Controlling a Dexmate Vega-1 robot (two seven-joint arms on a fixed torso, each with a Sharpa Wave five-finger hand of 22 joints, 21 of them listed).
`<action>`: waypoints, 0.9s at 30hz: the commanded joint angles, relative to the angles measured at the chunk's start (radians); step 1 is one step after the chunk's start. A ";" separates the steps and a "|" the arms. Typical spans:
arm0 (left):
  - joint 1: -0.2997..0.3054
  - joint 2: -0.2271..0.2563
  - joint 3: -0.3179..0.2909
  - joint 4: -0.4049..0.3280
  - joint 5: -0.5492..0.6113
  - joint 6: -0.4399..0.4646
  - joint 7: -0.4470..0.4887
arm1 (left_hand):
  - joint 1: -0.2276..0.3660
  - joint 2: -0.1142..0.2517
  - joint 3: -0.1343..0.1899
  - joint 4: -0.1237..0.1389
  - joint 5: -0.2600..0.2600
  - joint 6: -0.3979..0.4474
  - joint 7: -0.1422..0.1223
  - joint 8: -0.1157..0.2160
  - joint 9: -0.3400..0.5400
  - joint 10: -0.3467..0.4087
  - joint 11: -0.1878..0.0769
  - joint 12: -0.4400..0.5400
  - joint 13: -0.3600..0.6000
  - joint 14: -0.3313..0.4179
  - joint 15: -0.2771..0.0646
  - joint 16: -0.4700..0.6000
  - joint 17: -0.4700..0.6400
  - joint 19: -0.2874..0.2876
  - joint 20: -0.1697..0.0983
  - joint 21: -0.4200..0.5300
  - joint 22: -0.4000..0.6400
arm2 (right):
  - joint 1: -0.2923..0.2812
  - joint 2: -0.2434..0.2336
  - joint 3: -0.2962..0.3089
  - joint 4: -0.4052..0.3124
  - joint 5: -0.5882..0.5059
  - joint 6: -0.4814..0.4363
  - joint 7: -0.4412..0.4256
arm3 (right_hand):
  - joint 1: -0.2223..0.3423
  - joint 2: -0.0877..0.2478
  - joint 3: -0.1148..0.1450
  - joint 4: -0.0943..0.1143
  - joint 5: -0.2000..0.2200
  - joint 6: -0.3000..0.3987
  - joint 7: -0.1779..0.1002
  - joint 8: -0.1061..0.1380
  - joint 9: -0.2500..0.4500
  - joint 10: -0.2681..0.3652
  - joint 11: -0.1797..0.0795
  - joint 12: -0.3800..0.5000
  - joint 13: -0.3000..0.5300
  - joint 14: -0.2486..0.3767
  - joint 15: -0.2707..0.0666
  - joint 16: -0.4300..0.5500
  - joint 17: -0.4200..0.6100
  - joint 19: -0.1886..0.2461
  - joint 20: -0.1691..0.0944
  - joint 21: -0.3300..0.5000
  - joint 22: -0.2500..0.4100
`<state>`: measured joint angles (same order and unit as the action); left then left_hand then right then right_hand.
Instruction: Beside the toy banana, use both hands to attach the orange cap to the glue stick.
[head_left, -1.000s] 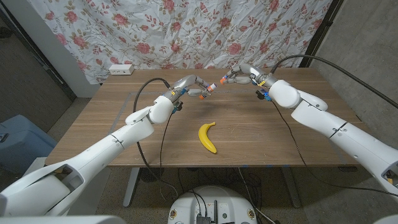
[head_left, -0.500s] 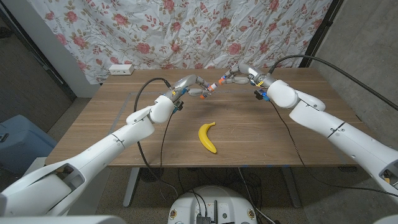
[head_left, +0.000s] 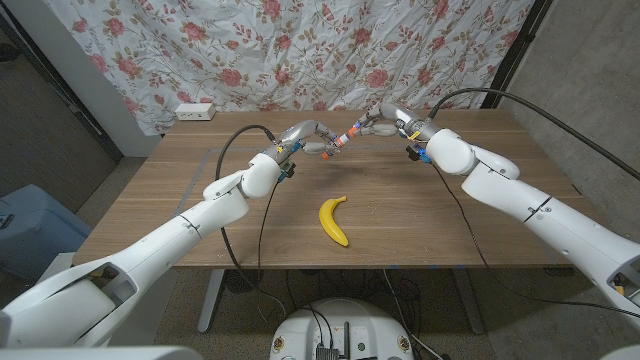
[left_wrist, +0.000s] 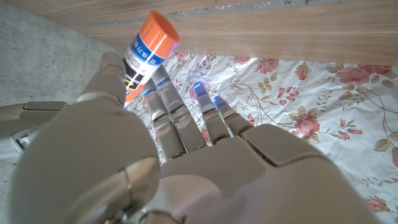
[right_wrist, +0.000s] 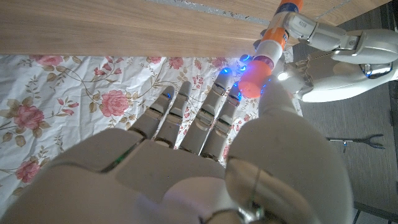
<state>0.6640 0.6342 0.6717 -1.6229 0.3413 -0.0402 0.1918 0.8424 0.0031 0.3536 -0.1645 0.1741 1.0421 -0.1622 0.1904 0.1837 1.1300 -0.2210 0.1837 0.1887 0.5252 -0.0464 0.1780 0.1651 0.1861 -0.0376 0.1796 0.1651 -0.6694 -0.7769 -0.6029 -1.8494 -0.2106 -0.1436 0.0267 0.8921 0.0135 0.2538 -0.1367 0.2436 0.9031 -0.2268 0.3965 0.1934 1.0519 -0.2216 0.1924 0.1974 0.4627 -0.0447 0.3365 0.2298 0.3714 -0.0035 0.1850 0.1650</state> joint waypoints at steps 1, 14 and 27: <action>0.003 0.003 -0.003 -0.002 -0.001 -0.004 0.002 | -0.008 0.026 0.011 0.000 0.006 0.105 0.013 0.009 0.004 0.004 -0.002 0.008 0.001 -0.003 -0.132 0.002 0.002 -0.003 -0.038 0.007 0.002 | 0.005 0.008 -0.012 -0.016 -0.028 -0.035 -0.001 | -0.002 0.010 0.000 0.000 -0.001 0.007 0.005 -0.004 0.003 0.000 0.000 0.001 0.004 0.007 -0.127 0.003 0.006 0.001 0.002 0.003 0.002; 0.002 0.002 -0.004 0.005 -0.002 -0.012 0.004 | -0.008 0.026 0.012 -0.001 0.006 0.104 0.012 0.009 0.004 0.004 -0.002 0.008 0.001 -0.004 -0.133 0.002 0.002 -0.002 -0.038 0.007 0.002 | 0.011 0.012 -0.019 -0.011 -0.023 -0.037 0.011 | -0.004 0.011 -0.002 0.001 -0.002 0.008 0.005 -0.006 0.003 0.000 0.000 0.001 0.004 0.008 -0.126 0.003 0.006 0.002 0.002 0.003 0.002; 0.009 0.006 -0.007 -0.003 0.001 -0.014 0.010 | -0.009 0.026 0.013 -0.001 0.006 0.104 0.011 0.009 0.004 0.004 -0.002 0.008 0.001 -0.004 -0.132 0.002 0.002 -0.003 -0.038 0.007 0.002 | 0.006 0.009 -0.019 -0.025 -0.021 -0.049 0.014 | -0.007 0.013 -0.006 0.000 -0.004 0.009 0.005 -0.009 0.003 -0.001 0.000 0.001 0.004 0.007 -0.126 0.003 0.006 0.000 0.009 0.002 0.002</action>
<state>0.6672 0.6372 0.6677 -1.6210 0.3413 -0.0521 0.1969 0.8424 0.0031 0.3577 -0.1685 0.1738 1.0421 -0.1622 0.1905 0.1837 1.1299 -0.2210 0.1857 0.1881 0.5253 -0.0464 0.1780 0.1655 0.1861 -0.0376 0.1796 0.1650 -0.6611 -0.7662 -0.6198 -1.8646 -0.2328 -0.1828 0.0367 0.8869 0.0186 0.2539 -0.1367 0.2435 0.9031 -0.2268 0.3887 0.1927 1.0520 -0.2216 0.1924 0.1975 0.4627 -0.0447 0.3365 0.2298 0.3687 -0.0009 0.1850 0.1650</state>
